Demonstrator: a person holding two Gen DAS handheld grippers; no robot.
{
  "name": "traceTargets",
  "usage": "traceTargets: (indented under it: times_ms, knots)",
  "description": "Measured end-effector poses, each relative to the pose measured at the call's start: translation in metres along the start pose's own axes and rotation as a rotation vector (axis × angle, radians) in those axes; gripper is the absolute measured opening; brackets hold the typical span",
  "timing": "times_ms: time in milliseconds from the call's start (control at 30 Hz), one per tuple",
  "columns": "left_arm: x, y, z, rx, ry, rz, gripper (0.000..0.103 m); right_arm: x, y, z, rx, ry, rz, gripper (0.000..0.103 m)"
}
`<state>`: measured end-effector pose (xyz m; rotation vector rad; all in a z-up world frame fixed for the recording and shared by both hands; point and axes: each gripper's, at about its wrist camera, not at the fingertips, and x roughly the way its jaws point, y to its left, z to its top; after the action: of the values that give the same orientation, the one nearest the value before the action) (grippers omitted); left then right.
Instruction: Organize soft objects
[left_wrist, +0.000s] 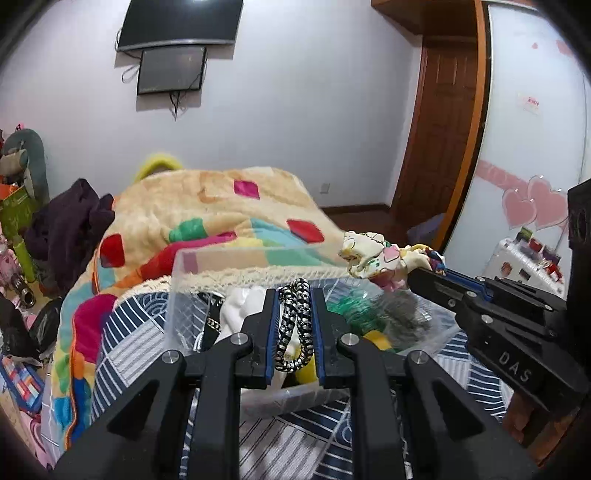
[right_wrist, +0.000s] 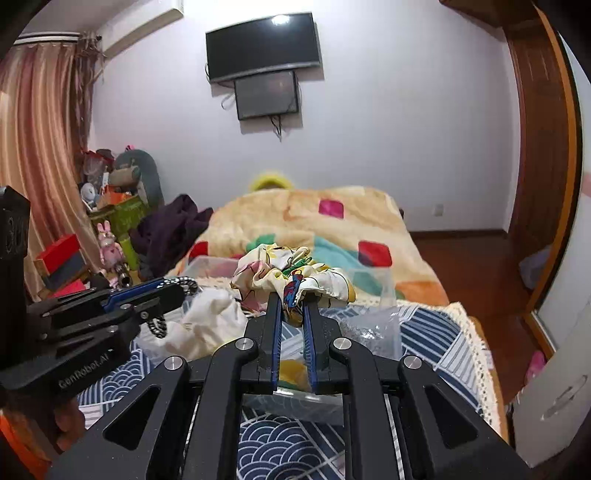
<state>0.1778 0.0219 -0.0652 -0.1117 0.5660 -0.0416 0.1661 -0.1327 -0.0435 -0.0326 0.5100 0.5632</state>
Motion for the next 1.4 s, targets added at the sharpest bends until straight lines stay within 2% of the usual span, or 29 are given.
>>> traceTargets:
  times_ms: [200,267,333,400,500,567,700,933,1200,1267,1333,1400]
  knots:
    - [0.029,0.003,-0.011,0.001,0.079,0.061,0.017,0.024,-0.005,-0.01,0.007,0.083,-0.009,0.01]
    - [0.029,0.005,-0.014,-0.007,0.09,0.058,0.025,0.029,-0.007,-0.013,0.011,0.103,-0.003,0.01]
    - [0.027,0.006,-0.016,-0.015,0.089,0.051,0.04,0.031,-0.007,-0.014,0.018,0.122,0.008,0.01]
    - [0.025,0.007,-0.017,-0.014,0.087,0.047,0.046,0.03,-0.007,-0.016,0.015,0.129,0.018,0.011]
    - [0.021,0.005,-0.02,-0.003,0.084,0.048,0.051,0.029,-0.006,-0.018,-0.001,0.143,0.022,0.024]
    - [0.017,0.004,-0.022,0.0,0.081,0.042,0.053,0.028,-0.006,-0.019,-0.005,0.148,0.018,0.043]
    - [0.004,0.005,-0.022,0.0,0.062,0.032,0.058,0.021,-0.006,-0.017,-0.013,0.132,0.005,0.046]
    - [-0.037,0.004,-0.013,0.006,-0.025,0.03,0.059,-0.005,-0.009,-0.004,-0.011,0.066,0.002,0.046]
    - [-0.097,-0.008,0.006,0.027,-0.173,0.024,0.059,-0.055,-0.001,0.015,-0.039,-0.072,0.001,0.046]
    - [-0.109,-0.011,0.008,0.033,-0.199,0.02,0.059,-0.068,0.001,0.018,-0.045,-0.108,0.003,0.05]
    - [-0.122,-0.014,0.011,0.036,-0.226,0.01,0.064,-0.078,0.003,0.02,-0.047,-0.142,-0.004,0.056]
    - [-0.134,-0.016,0.013,0.036,-0.258,0.006,0.069,-0.088,0.005,0.022,-0.051,-0.173,-0.008,0.057]
